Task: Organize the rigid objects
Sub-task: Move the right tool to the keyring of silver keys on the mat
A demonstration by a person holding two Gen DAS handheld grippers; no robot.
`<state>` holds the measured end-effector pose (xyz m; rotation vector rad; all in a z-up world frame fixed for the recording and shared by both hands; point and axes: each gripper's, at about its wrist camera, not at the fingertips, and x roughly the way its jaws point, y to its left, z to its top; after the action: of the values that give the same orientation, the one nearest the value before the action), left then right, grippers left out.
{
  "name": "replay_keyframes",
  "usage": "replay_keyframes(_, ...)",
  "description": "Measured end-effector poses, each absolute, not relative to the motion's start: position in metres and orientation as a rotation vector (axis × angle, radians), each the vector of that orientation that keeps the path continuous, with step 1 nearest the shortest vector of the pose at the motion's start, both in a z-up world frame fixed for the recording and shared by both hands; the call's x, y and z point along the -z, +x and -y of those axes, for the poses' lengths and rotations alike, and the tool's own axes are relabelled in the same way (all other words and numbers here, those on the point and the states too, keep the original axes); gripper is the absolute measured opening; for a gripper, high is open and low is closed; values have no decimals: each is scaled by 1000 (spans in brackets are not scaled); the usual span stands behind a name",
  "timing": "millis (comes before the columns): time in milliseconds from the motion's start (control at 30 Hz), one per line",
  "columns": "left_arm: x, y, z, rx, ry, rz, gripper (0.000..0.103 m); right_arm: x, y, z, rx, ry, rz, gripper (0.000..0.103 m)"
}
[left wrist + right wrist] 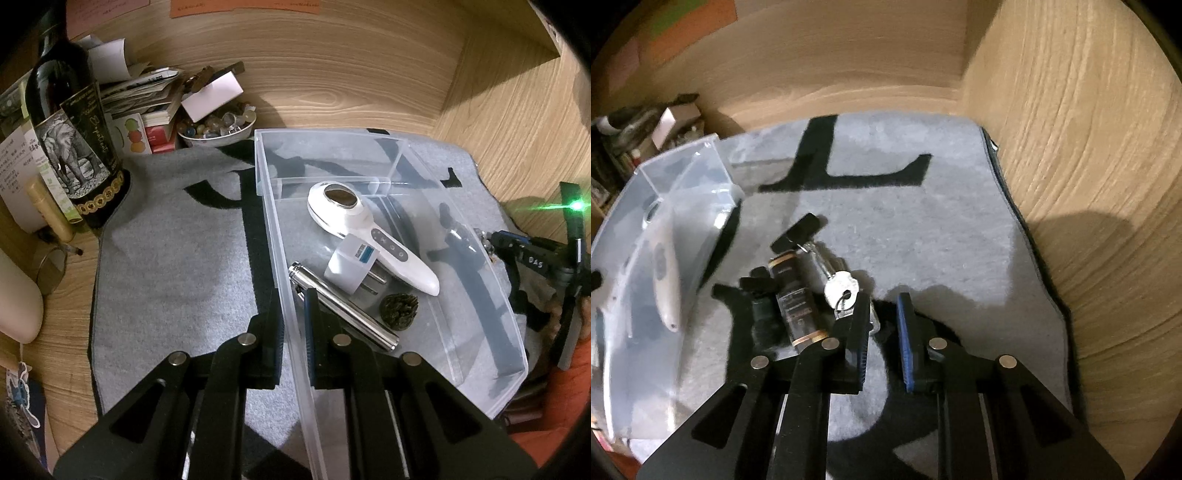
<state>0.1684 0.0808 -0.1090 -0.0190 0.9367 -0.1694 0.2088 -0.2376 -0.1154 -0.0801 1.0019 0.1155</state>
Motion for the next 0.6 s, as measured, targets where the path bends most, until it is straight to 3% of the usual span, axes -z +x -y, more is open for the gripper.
replay_keyframes(67,109,169,-80,168,-18,-938,9,119,204,234,-130,-107,-1017,14)
replay_keyframes(233,108,170,-80,167,-20,-938,9,132,197,227,-135,-145,-1032,31)
replay_keyframes(600,108,171,-80,168,-30,-939,9,139,216,224,-129,-154,-1003,32)
